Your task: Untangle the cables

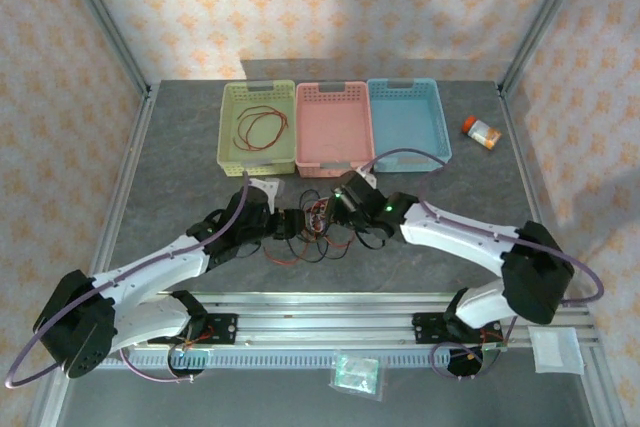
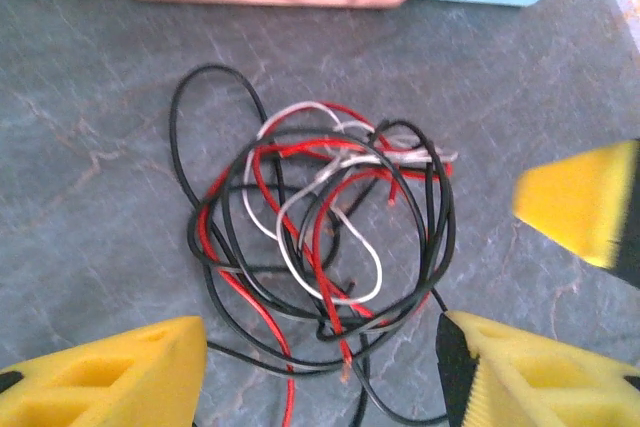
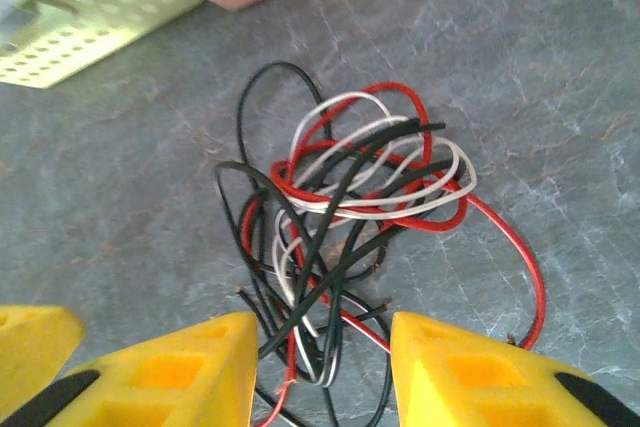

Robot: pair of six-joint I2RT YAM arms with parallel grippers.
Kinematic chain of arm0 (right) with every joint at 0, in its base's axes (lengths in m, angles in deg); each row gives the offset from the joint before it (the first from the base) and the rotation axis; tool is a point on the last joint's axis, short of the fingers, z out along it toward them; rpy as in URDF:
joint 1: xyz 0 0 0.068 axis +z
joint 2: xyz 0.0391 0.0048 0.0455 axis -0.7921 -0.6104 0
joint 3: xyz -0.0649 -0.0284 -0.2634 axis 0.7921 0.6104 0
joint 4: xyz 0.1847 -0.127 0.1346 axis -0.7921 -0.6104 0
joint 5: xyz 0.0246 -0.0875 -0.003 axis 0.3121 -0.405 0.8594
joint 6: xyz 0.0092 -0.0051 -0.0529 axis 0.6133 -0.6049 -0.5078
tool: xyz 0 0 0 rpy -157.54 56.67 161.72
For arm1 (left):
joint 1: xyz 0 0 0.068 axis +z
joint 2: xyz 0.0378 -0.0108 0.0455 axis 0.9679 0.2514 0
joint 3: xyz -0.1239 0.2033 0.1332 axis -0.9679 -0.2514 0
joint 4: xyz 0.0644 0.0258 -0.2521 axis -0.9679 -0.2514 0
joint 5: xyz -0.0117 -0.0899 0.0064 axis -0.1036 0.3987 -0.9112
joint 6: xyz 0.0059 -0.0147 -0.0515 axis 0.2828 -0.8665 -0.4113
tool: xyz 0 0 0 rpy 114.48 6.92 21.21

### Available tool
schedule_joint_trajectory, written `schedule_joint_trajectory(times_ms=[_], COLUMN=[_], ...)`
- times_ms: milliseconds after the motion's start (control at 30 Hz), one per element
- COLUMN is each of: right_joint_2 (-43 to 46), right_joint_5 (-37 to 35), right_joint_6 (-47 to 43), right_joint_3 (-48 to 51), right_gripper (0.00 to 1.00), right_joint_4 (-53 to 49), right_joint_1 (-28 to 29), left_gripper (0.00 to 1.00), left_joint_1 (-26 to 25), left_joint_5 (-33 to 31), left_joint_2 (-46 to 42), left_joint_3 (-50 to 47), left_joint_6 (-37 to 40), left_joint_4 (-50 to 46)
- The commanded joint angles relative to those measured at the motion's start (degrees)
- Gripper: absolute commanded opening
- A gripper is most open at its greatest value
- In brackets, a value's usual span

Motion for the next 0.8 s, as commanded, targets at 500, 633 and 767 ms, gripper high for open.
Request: schedule_joint_trajectory(times_ms=[500, 633, 767], right_joint_2=[-8.7, -10.0, -10.7], right_joint_5=[-3.8, -4.3, -4.3], right_joint_6=[-0.4, -0.7, -1.0], right_joint_3=[-7.9, -8.8, -9.3], right_gripper=[0.34, 0.31, 0.28], right_joint_4=[-3.4, -3.7, -3.2], right_joint_1=[0.9, 0.9, 0.9], left_gripper=[0.62, 0.62, 0.62], left_joint_1=[-3.3, -3.3, -3.3], left_joint_5=[-2.4, -3.1, -3.1], left_joint_2=[0.5, -0.2, -0.3], left_joint_3=[-2.4, -2.7, -3.4], left_joint_6=[-3.4, -3.3, -3.7], left_joint_4=[7.4, 7.0, 7.2])
